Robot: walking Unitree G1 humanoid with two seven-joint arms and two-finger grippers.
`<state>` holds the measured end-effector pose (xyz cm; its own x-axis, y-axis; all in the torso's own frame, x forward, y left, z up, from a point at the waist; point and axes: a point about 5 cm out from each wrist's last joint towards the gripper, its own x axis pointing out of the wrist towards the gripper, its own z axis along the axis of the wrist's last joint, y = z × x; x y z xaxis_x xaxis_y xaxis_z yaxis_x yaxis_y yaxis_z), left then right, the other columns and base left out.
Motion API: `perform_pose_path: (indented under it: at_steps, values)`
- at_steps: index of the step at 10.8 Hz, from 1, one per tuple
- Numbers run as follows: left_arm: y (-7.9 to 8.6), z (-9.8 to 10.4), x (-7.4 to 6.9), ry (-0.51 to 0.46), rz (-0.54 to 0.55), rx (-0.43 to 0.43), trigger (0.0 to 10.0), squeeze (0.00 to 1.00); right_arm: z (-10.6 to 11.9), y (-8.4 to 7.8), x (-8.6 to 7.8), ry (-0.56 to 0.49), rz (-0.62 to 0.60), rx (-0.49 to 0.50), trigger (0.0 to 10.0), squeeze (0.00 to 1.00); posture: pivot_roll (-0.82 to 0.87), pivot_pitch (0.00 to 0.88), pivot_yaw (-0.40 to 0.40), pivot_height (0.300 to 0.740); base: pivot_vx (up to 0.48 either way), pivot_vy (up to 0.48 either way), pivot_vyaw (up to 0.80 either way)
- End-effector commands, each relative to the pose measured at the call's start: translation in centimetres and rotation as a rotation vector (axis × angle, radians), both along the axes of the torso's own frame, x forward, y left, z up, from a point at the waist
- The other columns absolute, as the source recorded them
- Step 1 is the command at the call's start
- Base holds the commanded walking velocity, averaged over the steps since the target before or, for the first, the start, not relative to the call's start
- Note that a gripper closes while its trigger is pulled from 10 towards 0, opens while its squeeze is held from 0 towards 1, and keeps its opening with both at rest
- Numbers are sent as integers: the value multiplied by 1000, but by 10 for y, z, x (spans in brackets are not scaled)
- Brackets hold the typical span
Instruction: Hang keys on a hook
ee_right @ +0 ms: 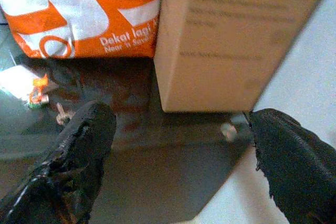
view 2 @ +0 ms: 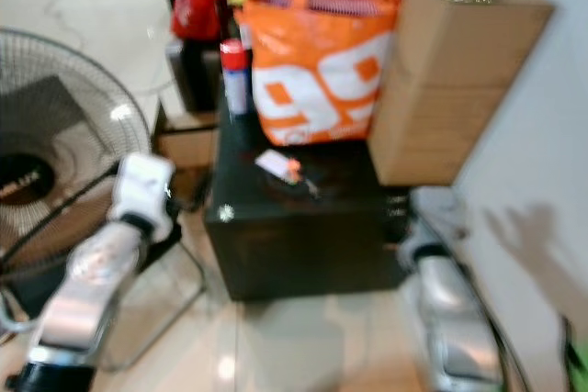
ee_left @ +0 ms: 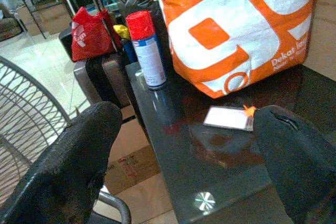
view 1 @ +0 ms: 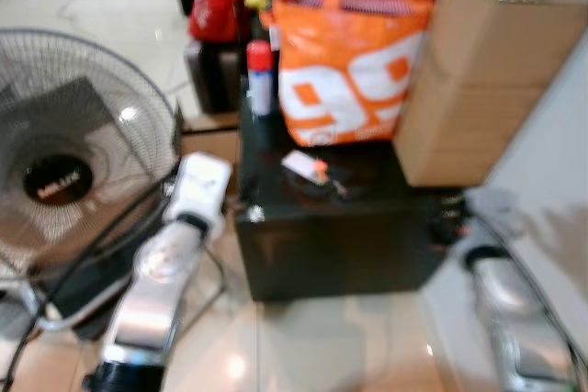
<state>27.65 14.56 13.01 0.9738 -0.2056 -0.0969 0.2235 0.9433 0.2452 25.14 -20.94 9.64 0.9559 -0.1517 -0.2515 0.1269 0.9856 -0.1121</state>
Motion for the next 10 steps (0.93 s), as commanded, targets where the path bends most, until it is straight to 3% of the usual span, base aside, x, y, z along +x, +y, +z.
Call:
perform_pose_path:
  at_steps: [1, 3, 4, 5, 10]
  values:
    - [9, -2, -1, 7, 24, 16, 10000, 24, 1, 7, 3, -3, 23, 10, 10000, 1000, -36, 0, 12, 740, 382, 0, 0]
    - [9, -2, -1, 6, 28, 17, 10000, 27, 2, 8, 3, -4, 41, -7, 10000, 1000, -35, 0, 9, 740, 384, 0, 0]
    - [9, -3, -2, 6, 28, 18, 10000, 27, 1, 9, 4, -1, 54, -14, 10000, 416, -35, 0, 8, 740, 379, 0, 0]
    - [10, -3, -2, 7, 28, 18, 10000, 27, 1, 10, 5, 1, 63, -29, 10000, 0, -35, 0, 7, 740, 375, 0, 0]
    - [9, -3, -2, 5, 20, 18, 10000, 71, 1, 10, 8, 5, 74, -59, 10000, 0, -42, 0, 8, 740, 363, 0, 0]
